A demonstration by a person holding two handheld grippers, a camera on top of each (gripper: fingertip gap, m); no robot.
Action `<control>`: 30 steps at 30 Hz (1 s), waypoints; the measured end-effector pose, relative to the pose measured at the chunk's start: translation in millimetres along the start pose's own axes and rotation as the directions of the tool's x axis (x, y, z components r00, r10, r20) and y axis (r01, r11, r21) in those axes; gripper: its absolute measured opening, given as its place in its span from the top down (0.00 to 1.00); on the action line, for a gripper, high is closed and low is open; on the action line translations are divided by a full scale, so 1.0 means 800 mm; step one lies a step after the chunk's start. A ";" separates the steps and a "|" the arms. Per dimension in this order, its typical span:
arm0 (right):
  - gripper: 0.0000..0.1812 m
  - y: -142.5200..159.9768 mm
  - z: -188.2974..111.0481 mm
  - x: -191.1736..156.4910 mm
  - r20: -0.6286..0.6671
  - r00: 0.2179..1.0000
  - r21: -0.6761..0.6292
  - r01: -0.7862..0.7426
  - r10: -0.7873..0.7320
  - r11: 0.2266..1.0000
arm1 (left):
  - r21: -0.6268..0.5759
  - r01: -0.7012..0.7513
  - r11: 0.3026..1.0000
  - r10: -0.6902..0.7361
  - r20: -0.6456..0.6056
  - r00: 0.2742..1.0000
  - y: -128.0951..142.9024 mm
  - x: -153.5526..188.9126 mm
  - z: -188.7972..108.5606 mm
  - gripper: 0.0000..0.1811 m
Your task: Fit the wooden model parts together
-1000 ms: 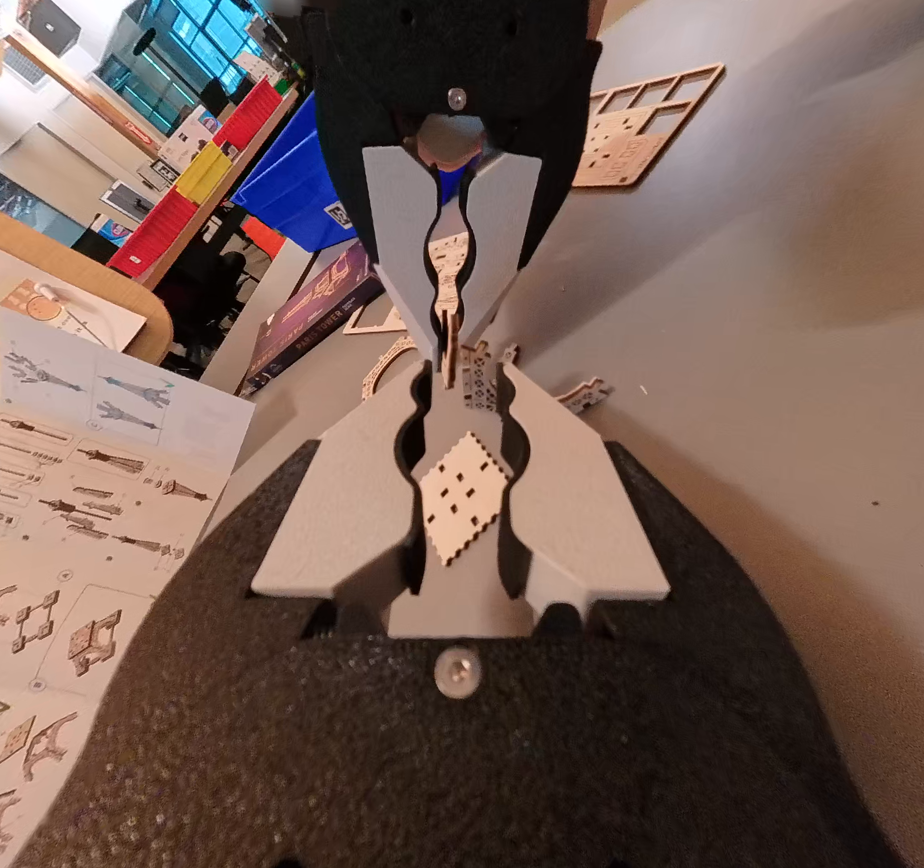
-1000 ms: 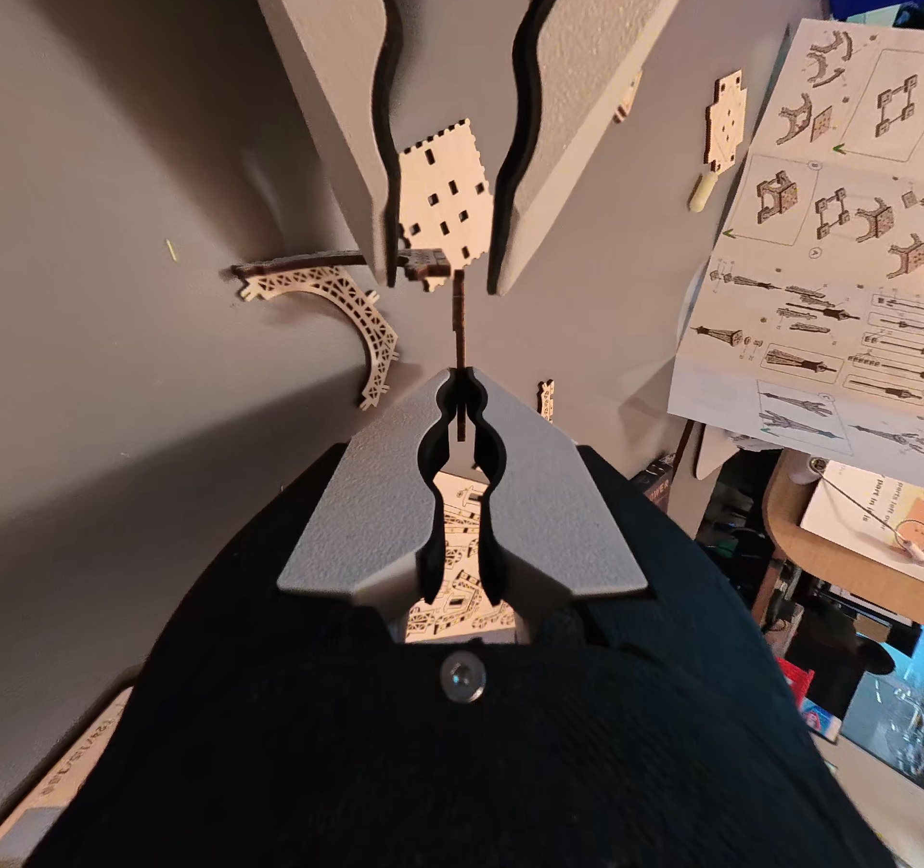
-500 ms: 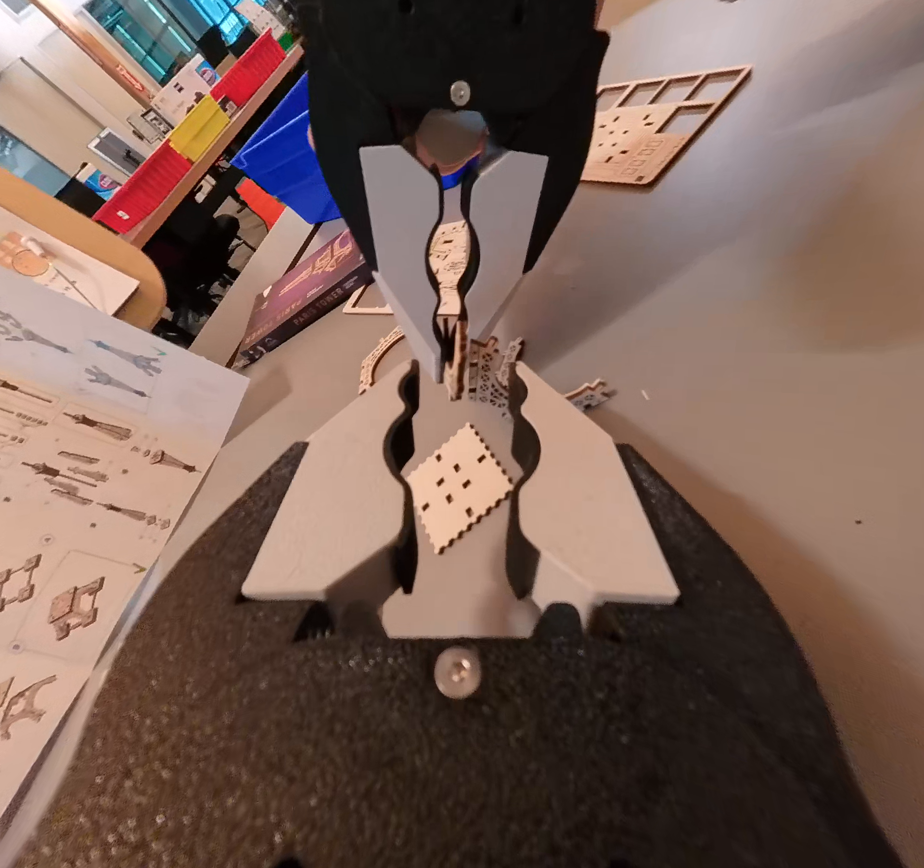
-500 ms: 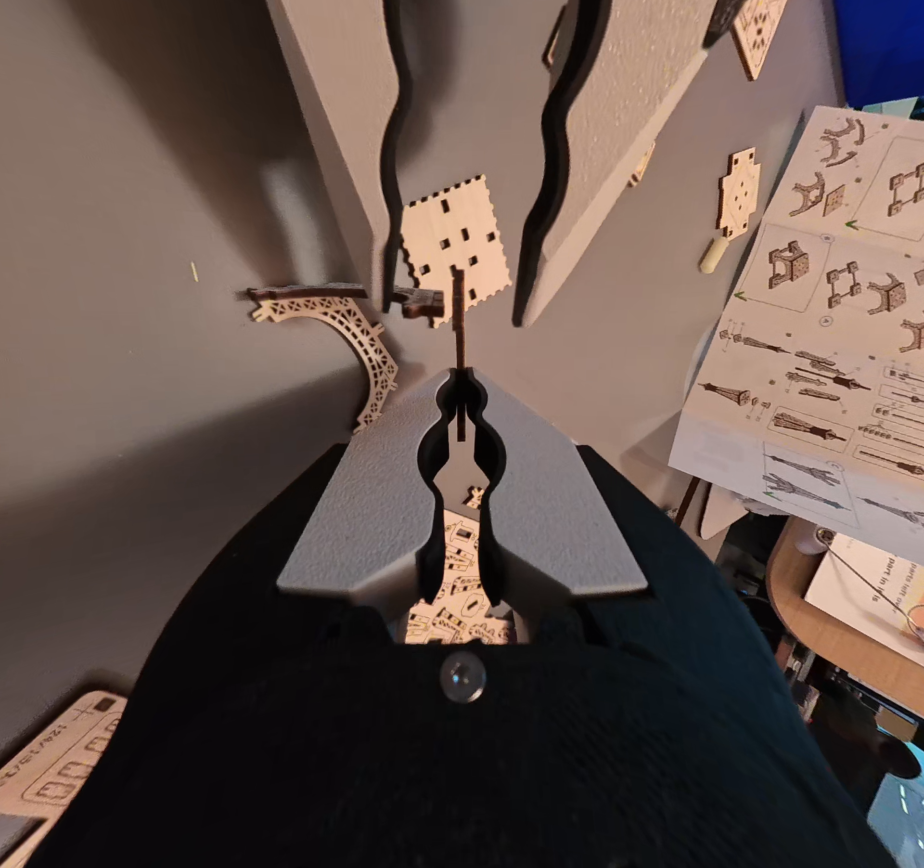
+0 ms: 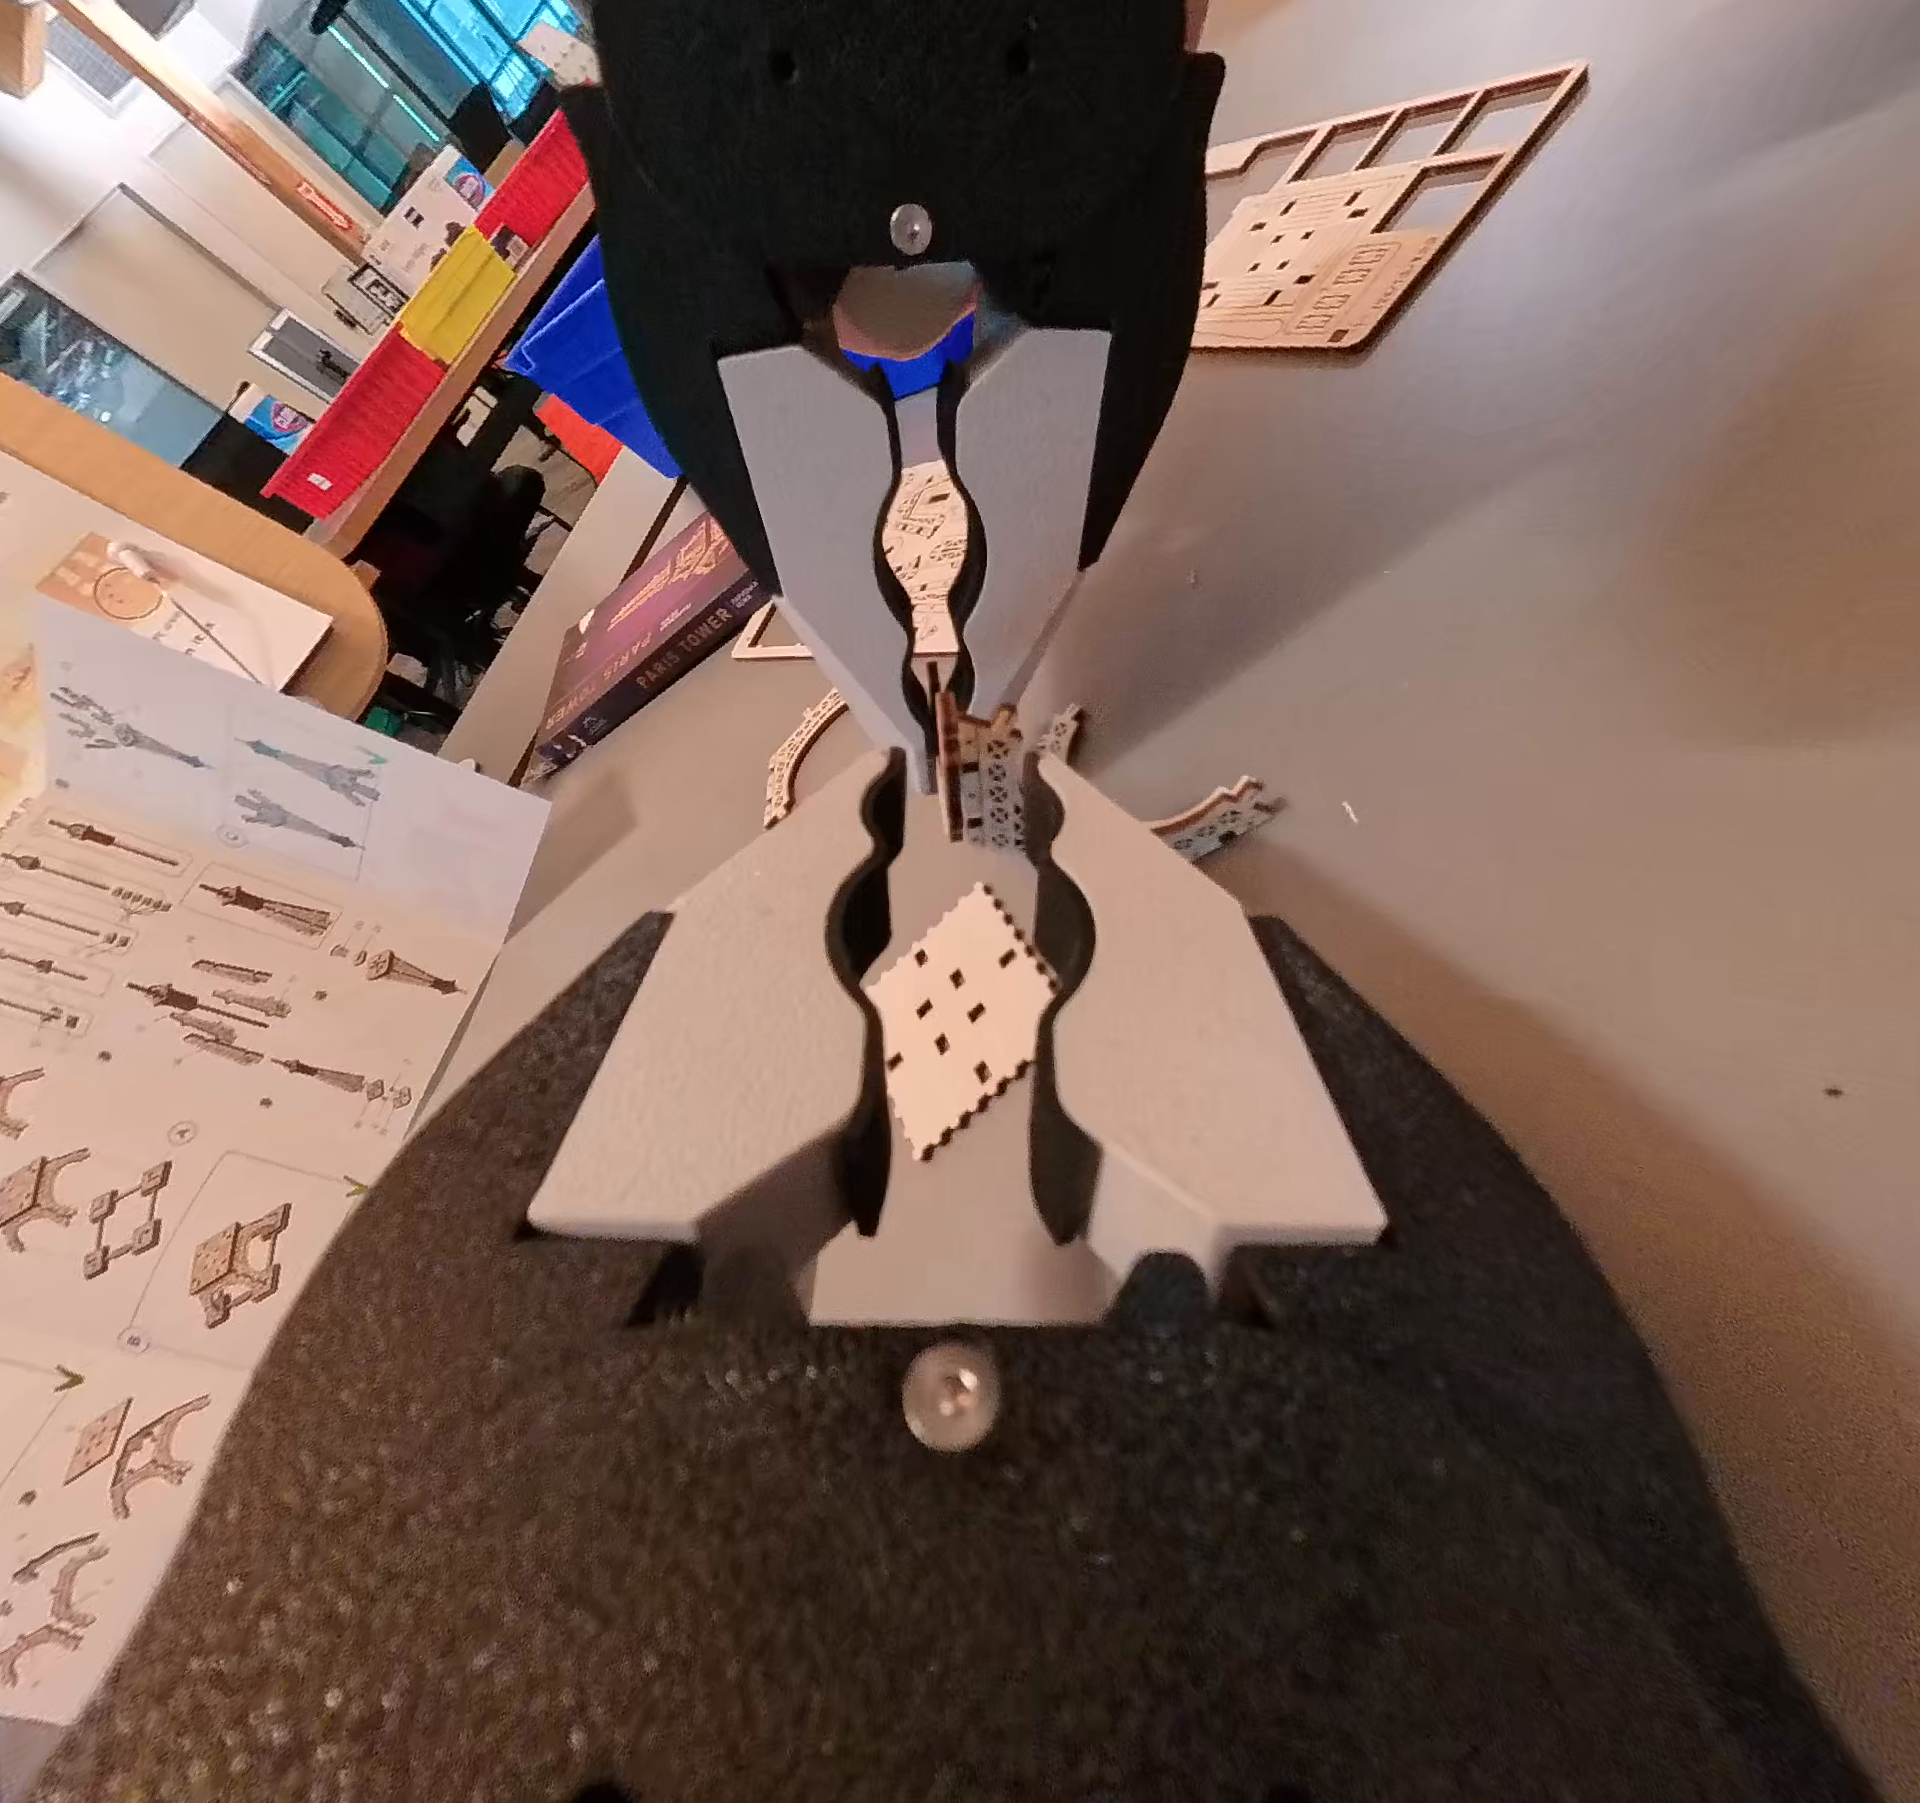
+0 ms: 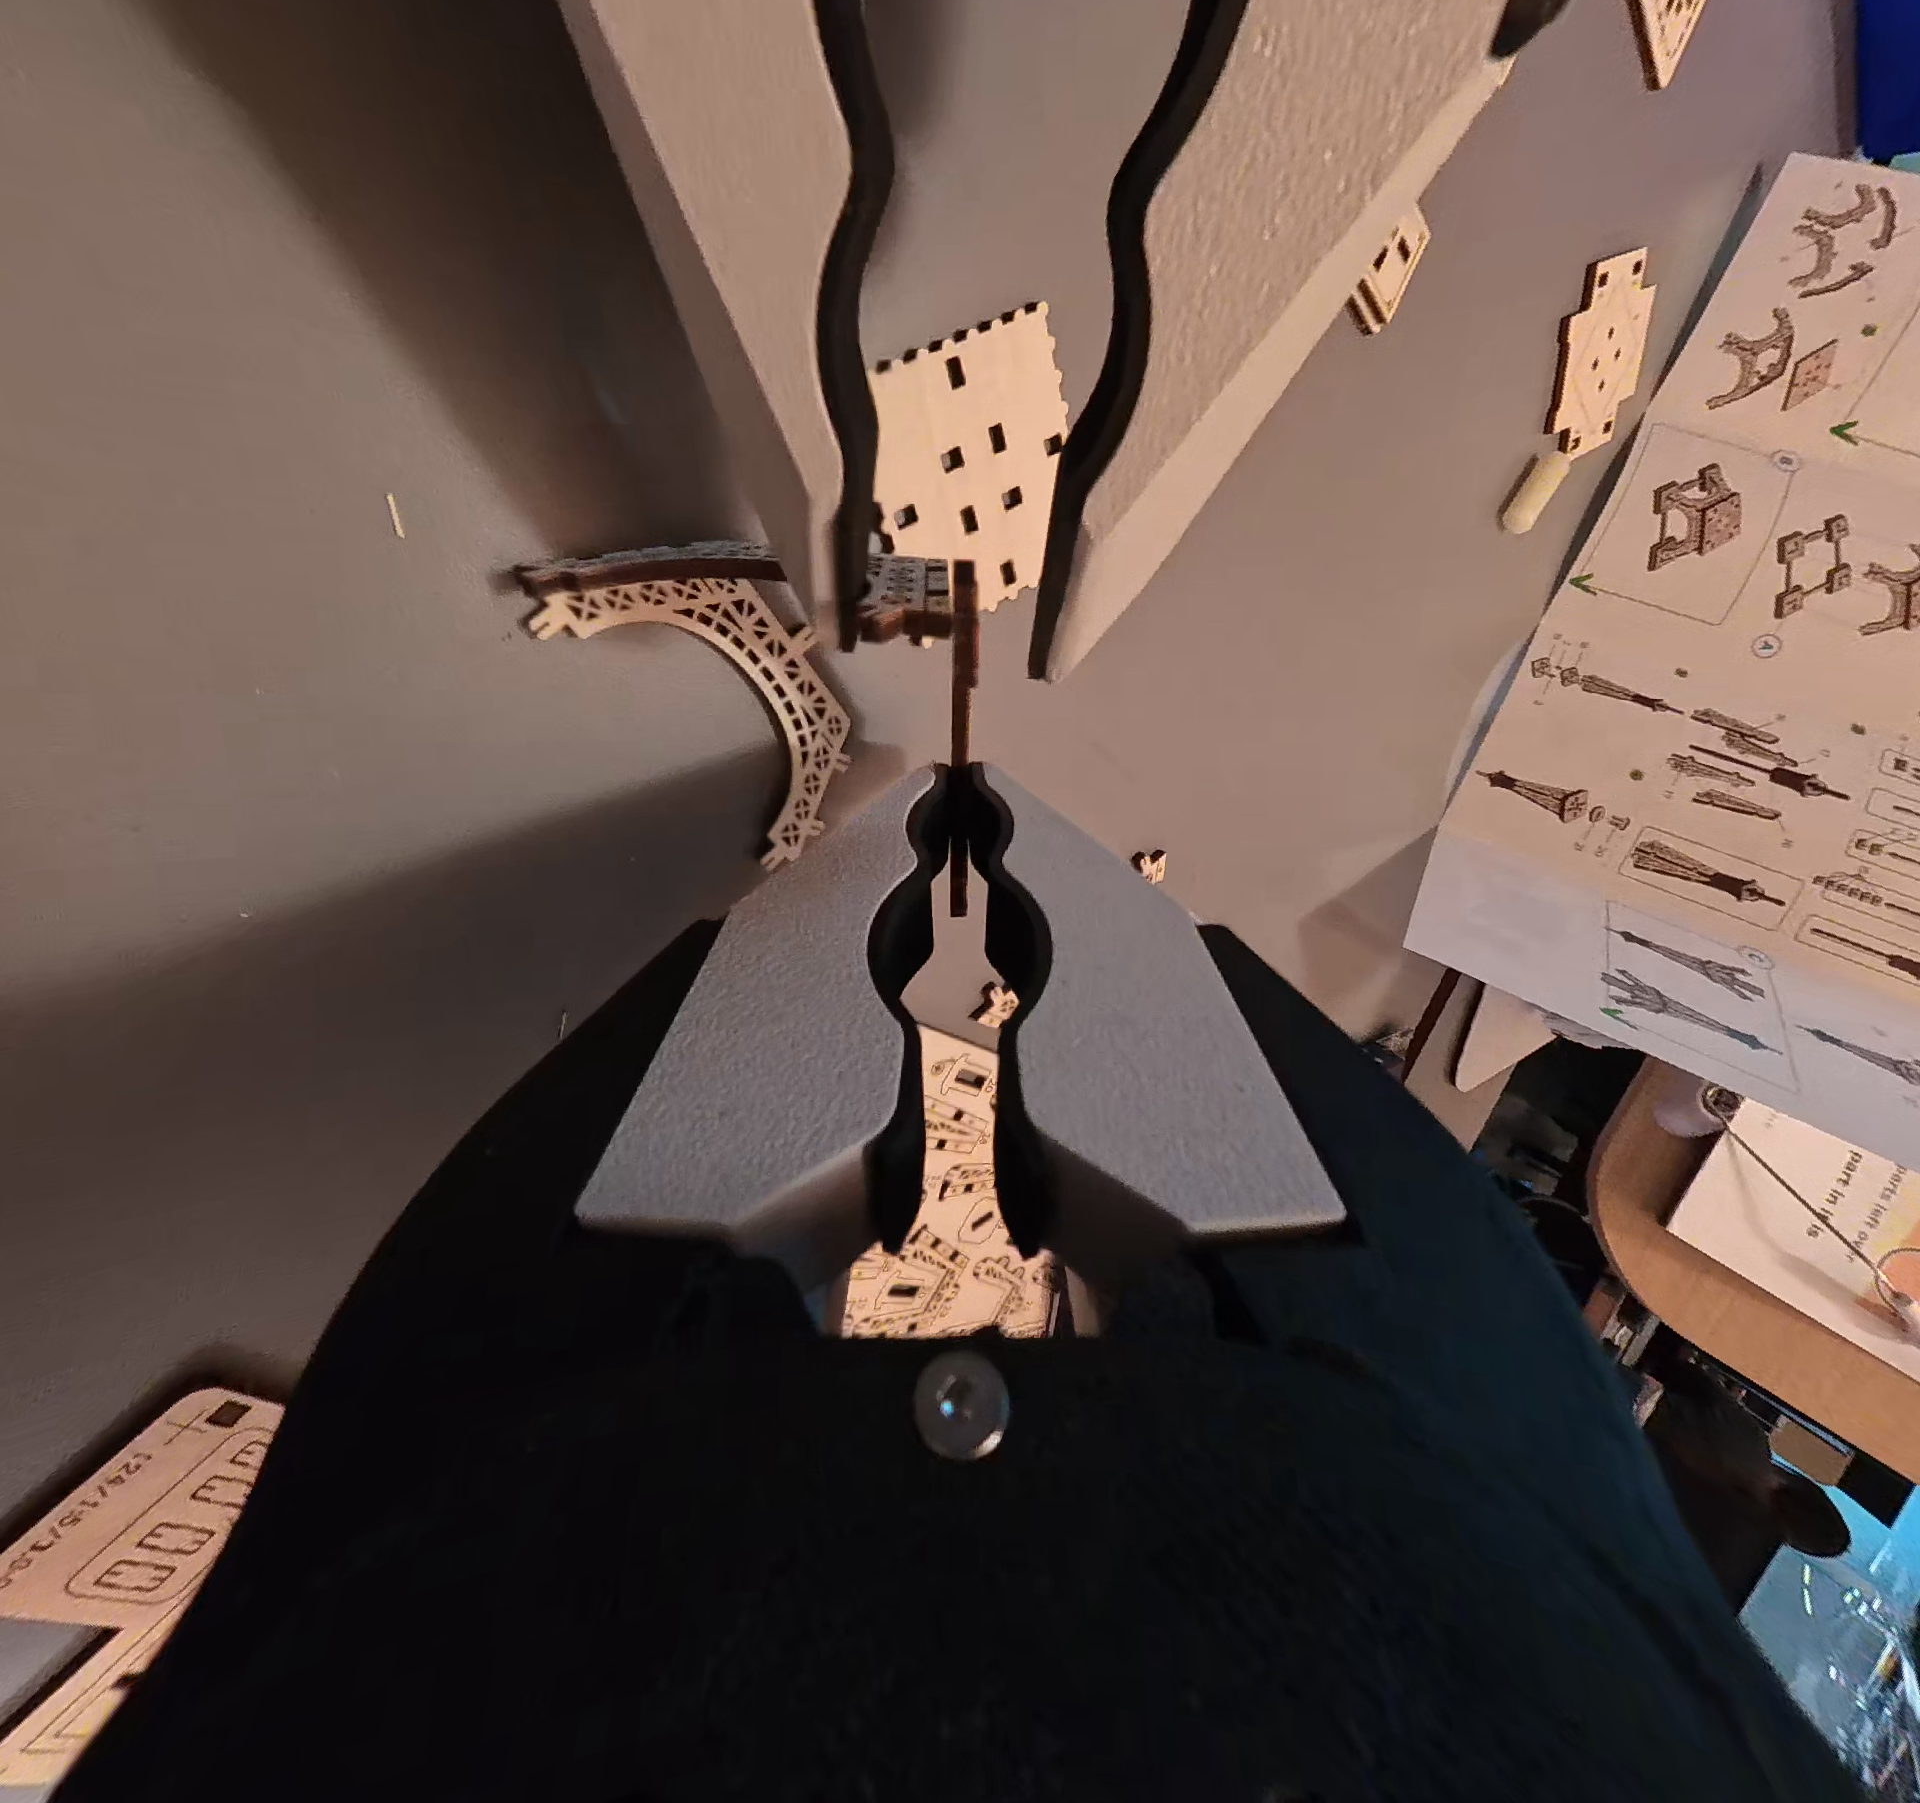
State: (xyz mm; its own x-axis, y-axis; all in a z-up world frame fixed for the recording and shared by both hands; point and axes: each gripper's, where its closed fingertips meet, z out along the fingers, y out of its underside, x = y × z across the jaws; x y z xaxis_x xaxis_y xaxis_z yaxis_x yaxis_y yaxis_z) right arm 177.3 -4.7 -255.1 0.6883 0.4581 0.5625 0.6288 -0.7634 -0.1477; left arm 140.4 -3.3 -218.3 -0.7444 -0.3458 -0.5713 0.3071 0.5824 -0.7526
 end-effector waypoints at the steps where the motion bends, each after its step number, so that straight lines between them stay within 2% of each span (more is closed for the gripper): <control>1: 1.00 0.001 0.000 -0.001 0.005 1.000 -0.004 0.000 0.000 1.000 | 0.003 0.000 1.000 0.000 -0.007 1.000 -0.001 0.002 0.000 0.91; 9: 1.00 -0.001 0.003 -0.002 0.007 1.000 0.019 0.004 -0.004 1.000 | 0.015 0.006 1.000 -0.006 -0.023 1.000 -0.003 0.005 0.002 0.94; 14: 1.00 -0.006 0.003 -0.001 0.004 1.000 0.068 -0.018 0.017 0.998 | 0.017 0.017 1.000 -0.017 -0.025 1.000 -0.003 0.004 0.003 0.93; 30: 1.00 0.003 0.008 -0.001 -0.007 0.998 0.088 -0.054 0.055 0.995 | 0.002 0.018 1.000 -0.018 0.001 1.000 0.001 0.000 0.007 0.92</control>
State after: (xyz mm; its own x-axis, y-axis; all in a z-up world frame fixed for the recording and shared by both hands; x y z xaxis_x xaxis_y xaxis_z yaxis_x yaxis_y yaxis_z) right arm 180.4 -3.8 -261.3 0.7193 0.4123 0.5590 0.6201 -0.7439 -0.2492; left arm 143.8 -7.3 -220.7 -0.7492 -0.3566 -0.5582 0.2948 0.5752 -0.7631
